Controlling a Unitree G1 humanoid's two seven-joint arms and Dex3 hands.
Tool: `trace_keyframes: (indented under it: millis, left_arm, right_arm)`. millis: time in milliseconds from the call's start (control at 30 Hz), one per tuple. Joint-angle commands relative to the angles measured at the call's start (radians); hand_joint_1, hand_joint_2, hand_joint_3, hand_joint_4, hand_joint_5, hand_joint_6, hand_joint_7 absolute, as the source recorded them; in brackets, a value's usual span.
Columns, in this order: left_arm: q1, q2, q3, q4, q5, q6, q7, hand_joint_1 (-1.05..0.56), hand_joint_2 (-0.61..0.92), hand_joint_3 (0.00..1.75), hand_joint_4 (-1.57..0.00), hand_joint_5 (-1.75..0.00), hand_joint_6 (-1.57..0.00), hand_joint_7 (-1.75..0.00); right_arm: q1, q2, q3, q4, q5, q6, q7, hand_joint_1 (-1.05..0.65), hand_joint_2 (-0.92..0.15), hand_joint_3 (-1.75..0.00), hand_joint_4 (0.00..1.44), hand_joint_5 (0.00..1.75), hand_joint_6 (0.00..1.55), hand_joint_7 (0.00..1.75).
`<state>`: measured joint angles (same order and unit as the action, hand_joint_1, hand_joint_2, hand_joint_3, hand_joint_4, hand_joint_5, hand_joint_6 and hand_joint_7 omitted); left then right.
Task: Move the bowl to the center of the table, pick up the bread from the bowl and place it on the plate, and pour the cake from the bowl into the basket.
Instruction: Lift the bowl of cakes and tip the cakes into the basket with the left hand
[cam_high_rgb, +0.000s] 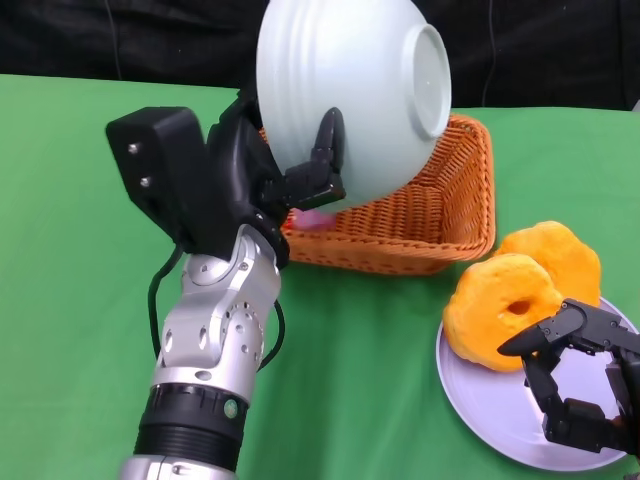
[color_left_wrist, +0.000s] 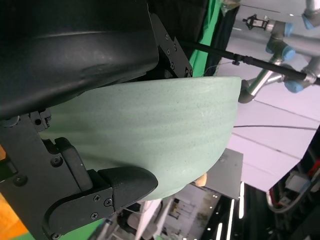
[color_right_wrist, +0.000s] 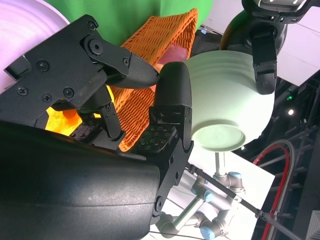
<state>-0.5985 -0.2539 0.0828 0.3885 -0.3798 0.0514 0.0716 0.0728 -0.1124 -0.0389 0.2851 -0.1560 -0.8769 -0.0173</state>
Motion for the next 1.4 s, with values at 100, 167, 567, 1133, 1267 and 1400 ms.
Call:
trace_keyframes:
  millis: [100,167,567,1133,1267,1400]
  left_arm:
    - [-0.037,-0.088,0.022,0.0,-0.061,0.022,0.024,-0.24,0.27,1.75,-1.11,-1.75,-0.88,-1.75]
    - [-0.039,-0.098,0.036,-0.002,-0.097,0.041,0.03,-0.24,0.27,1.75,-1.1,-1.75,-0.88,-1.75]
    - [-0.057,-0.12,0.114,-0.012,-0.332,0.179,0.095,-0.26,0.29,1.73,-1.11,-1.75,-0.87,-1.75]
    - [-0.059,-0.127,0.128,-0.028,-0.457,0.217,0.116,-0.28,0.32,1.69,-1.12,-1.75,-0.85,-1.75]
    - [-0.048,-0.133,0.116,-0.071,-0.496,0.23,0.112,-0.34,0.25,1.71,-1.11,-1.75,-0.84,-1.75]
    - [-0.043,-0.128,0.104,-0.08,-0.509,0.231,0.118,-0.35,0.24,1.72,-1.11,-1.75,-0.84,-1.75]
  right_arm:
    - [0.008,-0.013,-0.002,-0.017,0.017,0.002,0.006,-0.17,-0.43,-1.14,0.87,1.49,0.93,1.07]
    - [0.01,-0.013,-0.002,-0.02,0.019,0.005,0.009,-0.17,-0.43,-1.15,0.87,1.49,0.93,1.07]
    - [0.014,-0.01,-0.005,-0.026,0.011,0.006,0.004,-0.15,-0.42,-1.16,0.88,1.5,0.95,1.07]
    - [0.019,-0.015,-0.003,-0.026,0.01,0.004,0.01,-0.11,-0.42,-1.15,0.88,1.51,0.94,1.06]
    - [0.019,-0.017,-0.002,-0.024,0.011,0.001,0.012,-0.11,-0.42,-1.15,0.88,1.51,0.94,1.06]
    - [0.019,-0.017,-0.002,-0.024,0.012,0.001,0.012,-0.11,-0.42,-1.15,0.88,1.51,0.94,1.06]
